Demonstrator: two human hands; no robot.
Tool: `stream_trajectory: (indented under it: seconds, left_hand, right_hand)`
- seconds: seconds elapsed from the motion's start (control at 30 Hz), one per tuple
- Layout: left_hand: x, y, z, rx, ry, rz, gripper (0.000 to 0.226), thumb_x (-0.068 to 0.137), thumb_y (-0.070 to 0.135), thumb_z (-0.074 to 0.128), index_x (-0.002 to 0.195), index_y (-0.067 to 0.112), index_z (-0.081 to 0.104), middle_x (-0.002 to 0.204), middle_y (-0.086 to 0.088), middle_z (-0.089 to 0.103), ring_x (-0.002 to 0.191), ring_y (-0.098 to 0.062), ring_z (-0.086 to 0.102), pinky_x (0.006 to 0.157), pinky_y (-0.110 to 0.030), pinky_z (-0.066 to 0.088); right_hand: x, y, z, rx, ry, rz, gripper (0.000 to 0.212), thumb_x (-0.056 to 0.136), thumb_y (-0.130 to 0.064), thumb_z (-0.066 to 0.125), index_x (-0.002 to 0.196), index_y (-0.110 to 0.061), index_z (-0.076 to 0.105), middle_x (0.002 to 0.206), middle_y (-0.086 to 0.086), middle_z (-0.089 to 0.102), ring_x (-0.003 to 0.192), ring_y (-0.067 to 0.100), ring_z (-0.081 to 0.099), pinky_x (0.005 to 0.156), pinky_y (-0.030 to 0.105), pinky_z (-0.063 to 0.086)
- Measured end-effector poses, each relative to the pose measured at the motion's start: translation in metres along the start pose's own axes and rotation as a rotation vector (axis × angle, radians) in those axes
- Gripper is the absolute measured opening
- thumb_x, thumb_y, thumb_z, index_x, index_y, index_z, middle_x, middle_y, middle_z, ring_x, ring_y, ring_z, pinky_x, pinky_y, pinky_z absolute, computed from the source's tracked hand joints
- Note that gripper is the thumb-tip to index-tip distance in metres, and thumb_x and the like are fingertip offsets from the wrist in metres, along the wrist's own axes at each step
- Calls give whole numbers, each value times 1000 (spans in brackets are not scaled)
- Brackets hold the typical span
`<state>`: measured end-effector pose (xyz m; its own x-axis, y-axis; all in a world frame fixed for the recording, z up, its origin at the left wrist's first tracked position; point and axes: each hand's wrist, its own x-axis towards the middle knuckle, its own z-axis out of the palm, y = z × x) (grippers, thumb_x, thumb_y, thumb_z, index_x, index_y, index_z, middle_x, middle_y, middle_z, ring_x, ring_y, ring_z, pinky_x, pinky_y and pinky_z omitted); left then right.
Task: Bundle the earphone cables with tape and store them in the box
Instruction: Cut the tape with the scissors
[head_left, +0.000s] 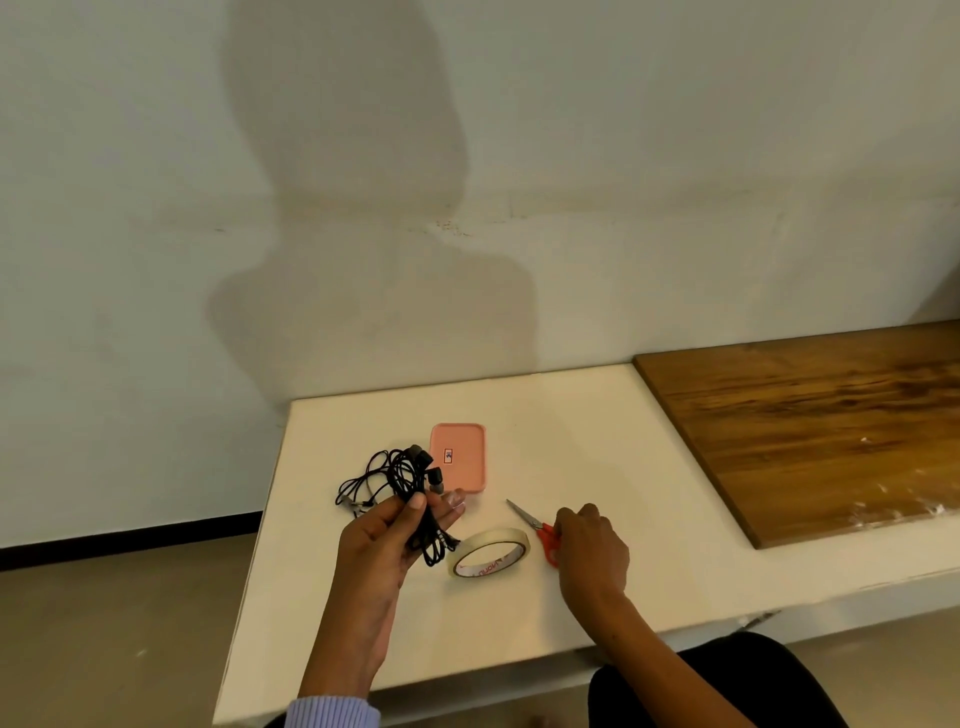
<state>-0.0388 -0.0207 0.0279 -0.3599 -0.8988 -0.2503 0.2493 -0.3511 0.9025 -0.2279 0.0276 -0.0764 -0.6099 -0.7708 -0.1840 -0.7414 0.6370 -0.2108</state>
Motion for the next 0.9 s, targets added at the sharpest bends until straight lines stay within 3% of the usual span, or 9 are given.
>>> stream_trajectory:
  seconds: [0.33, 0.43, 0.53, 0.6, 0.7, 0.9]
  left_hand:
    - [-1, 1, -1, -8, 2, 2, 21, 92, 8, 49, 89, 5, 70, 90, -11, 75, 88, -19, 72, 68, -14, 55]
    - [-1, 1, -2, -18, 11, 2, 20, 92, 8, 50, 89, 4, 69, 90, -12, 75, 87, -20, 72, 67, -14, 55]
    - [-1, 0, -4, -42, 22, 0, 19, 92, 7, 50, 89, 1, 68, 90, -13, 75, 87, -22, 72, 66, -15, 55]
    - [-2, 0, -4, -49, 21, 0, 19, 92, 7, 50, 89, 1, 68, 90, -13, 75, 87, -22, 72, 68, -16, 56]
    - [-2, -1, -3, -60, 14, 2, 19, 91, 7, 50, 89, 3, 69, 93, -15, 74, 89, -23, 72, 75, -20, 57]
    - [-2, -4, -5, -57, 33, -22, 19, 92, 8, 50, 92, 2, 67, 97, -17, 73, 93, -26, 71, 79, -23, 57]
  right_hand:
    - [-1, -3, 0, -106, -12, -36, 17, 94, -20, 53, 111, -16, 55, 107, 1, 61, 94, 17, 61, 69, 23, 40]
    - [-1, -5, 2, -87, -66, -52, 22, 95, -20, 52, 115, -12, 52, 111, 4, 60, 97, 20, 63, 74, 25, 45]
    - [2, -6, 4, 158, -183, -1, 25, 95, -24, 52, 114, -7, 50, 109, 9, 60, 93, 24, 65, 77, 29, 53]
    - [3, -6, -3, 464, -271, 70, 21, 93, -19, 57, 109, -6, 50, 101, 12, 63, 78, 24, 69, 68, 33, 59]
    - [-2, -5, -27, 812, -343, 149, 22, 91, -8, 59, 111, -4, 49, 96, 16, 63, 63, 20, 67, 54, 28, 58]
    - [-36, -8, -78, 1263, -457, 167, 20, 85, 0, 64, 103, -6, 59, 86, 15, 72, 67, 19, 72, 55, 24, 56]
